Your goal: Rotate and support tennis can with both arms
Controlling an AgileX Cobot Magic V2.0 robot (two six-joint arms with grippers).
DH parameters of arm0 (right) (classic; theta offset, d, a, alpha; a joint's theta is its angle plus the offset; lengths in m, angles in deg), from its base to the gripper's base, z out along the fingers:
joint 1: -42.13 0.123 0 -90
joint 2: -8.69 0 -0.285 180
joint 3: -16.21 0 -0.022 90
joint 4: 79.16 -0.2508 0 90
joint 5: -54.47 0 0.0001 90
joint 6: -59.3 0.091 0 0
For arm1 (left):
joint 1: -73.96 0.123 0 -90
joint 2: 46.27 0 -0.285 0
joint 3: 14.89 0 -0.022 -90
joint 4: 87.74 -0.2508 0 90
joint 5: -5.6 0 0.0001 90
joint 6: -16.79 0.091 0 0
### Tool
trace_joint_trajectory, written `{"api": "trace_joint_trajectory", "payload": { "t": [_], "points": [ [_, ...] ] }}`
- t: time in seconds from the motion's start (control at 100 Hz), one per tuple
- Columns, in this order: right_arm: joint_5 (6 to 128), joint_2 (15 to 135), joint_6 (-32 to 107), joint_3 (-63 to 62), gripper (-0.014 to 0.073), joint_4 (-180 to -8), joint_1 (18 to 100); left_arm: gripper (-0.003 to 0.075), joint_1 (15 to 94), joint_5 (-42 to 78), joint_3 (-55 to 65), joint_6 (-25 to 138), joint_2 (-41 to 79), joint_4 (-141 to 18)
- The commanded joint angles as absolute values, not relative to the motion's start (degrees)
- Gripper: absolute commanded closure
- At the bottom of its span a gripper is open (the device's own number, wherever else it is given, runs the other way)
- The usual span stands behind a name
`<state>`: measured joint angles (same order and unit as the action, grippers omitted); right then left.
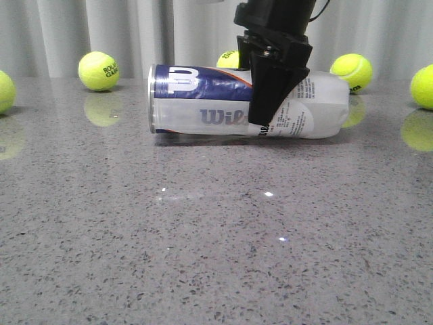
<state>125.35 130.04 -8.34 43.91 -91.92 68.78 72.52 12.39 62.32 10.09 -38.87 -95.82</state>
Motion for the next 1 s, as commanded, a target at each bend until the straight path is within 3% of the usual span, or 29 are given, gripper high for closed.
{"api": "trace_joint_trajectory", "payload": {
  "t": [0.0,0.4,0.72,0.77,0.84,0.99],
  "points": [
    [131.0,127.2,-6.7,45.8,-0.0076,-92.6,68.8,0.0738,72.6,7.5,64.8,9.6,-40.8,-95.5],
    [131.0,125.8,-6.6,46.3,-0.0051,-91.8,68.8,0.0739,72.6,7.5,64.8,9.6,-40.8,-95.5],
    [131.0,116.2,0.5,50.7,-0.0038,-91.3,68.7,0.0738,72.6,7.5,64.8,9.6,-40.8,-95.5],
    [131.0,114.4,5.3,50.7,0.0007,-90.4,68.6,0.0738,72.6,7.5,64.8,9.6,-40.8,-95.5],
    [131.0,112.4,14.0,50.7,0.0137,-88.2,68.5,0.0739,72.6,7.5,64.8,9.6,-40.8,-95.5],
    [131.0,109.5,34.2,50.7,0.0585,-83.2,68.5,0.0738,72.6,7.5,64.8,9.6,-40.8,-95.5]
  ]
}}
